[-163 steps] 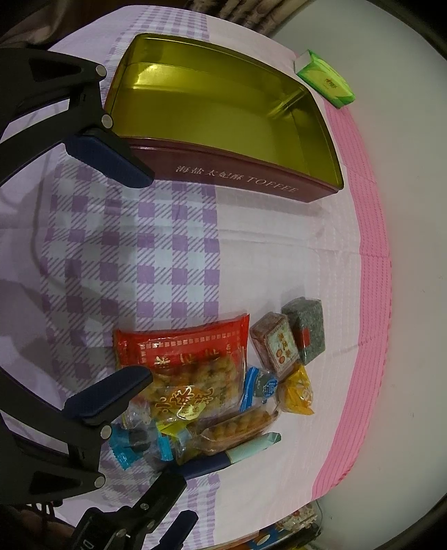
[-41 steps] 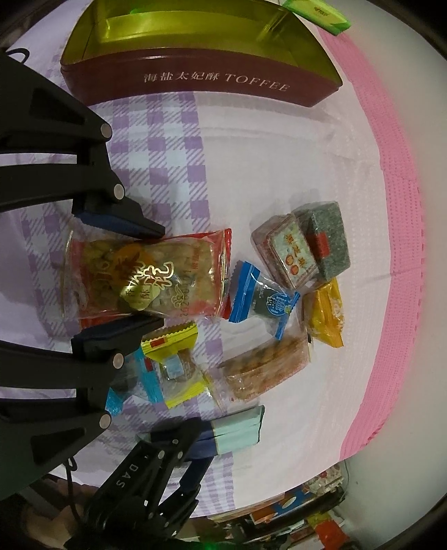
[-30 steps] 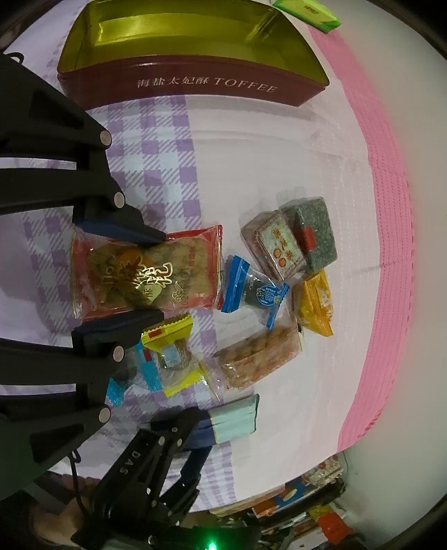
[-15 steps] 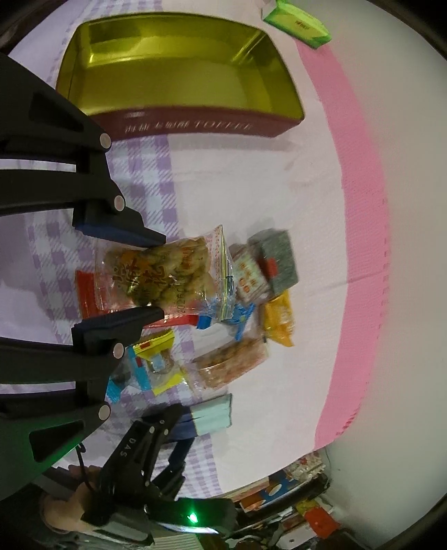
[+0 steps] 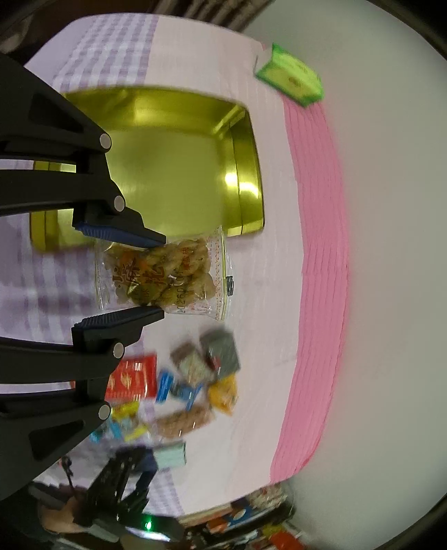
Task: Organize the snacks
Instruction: 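Carry the cookie bag into the gold tin and open the left tool, then carry the blue-and-teal box to the gold tin and release it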
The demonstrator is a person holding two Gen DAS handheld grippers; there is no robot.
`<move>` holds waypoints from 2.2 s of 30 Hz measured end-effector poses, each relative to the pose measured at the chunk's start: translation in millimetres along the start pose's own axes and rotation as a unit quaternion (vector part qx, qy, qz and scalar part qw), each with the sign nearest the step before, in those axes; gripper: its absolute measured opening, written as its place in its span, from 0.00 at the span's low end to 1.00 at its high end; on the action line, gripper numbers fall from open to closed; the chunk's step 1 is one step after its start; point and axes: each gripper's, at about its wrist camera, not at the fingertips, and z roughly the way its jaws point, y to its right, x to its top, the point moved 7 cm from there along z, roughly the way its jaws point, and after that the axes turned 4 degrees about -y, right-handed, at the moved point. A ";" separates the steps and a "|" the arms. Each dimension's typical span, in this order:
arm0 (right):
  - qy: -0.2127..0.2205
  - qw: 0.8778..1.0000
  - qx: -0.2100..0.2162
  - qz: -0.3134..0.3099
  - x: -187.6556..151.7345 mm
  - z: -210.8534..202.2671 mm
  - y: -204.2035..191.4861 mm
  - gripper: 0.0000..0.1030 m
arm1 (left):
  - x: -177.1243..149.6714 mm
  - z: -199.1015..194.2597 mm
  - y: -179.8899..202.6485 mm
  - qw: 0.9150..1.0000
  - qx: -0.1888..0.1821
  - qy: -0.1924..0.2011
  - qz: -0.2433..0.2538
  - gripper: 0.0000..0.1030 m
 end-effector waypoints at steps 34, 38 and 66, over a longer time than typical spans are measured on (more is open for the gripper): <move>0.001 1.000 0.000 0.009 2.7 0.4 1.5 0.51 | -34.5 58.5 -147.4 0.991 0.123 -0.051 -0.034 0.30; 0.001 1.000 -0.001 0.006 2.4 0.2 1.0 0.51 | -36.3 59.1 -144.7 0.991 0.121 -0.050 -0.031 0.30; -0.002 1.000 -0.001 0.015 10.5 2.8 3.6 0.47 | -86.3 -55.7 -255.3 0.971 0.114 0.089 -0.193 0.74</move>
